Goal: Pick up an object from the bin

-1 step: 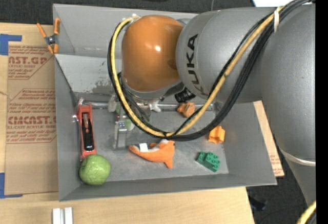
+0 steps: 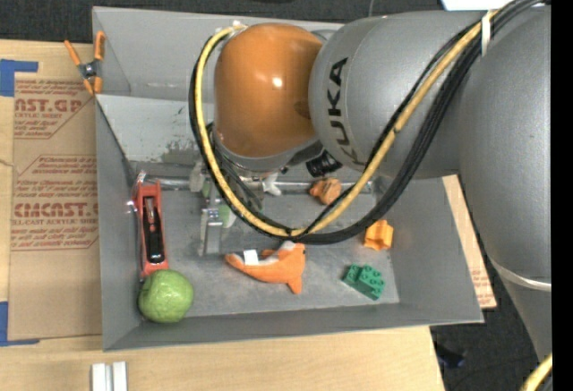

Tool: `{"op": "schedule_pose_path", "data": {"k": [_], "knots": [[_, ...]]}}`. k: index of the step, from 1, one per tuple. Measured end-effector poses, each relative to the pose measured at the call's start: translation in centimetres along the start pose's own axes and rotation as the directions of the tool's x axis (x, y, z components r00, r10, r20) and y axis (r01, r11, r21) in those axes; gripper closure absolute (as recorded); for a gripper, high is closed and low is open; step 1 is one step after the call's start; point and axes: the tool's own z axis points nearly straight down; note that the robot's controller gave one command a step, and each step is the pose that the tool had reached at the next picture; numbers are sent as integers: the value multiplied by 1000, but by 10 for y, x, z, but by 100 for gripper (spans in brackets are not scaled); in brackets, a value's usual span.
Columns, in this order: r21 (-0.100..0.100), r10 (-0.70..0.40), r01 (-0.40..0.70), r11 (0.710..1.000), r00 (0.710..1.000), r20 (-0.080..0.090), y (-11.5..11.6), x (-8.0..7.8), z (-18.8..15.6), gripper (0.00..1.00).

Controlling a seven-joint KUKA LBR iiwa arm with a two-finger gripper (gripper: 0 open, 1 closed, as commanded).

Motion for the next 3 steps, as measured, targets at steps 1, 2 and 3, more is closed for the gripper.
{"op": "schedule_pose_path", "data": {"k": [1, 2, 3], "knots": [[-1, -139, 139, 990, 990, -1, -52, -25, -23, 0], [-1, 7, -7, 1000, 1000, -1, -62, -25, -85, 0], [1, -54, 54, 999, 999, 6, -84, -31, -49, 0]]}}
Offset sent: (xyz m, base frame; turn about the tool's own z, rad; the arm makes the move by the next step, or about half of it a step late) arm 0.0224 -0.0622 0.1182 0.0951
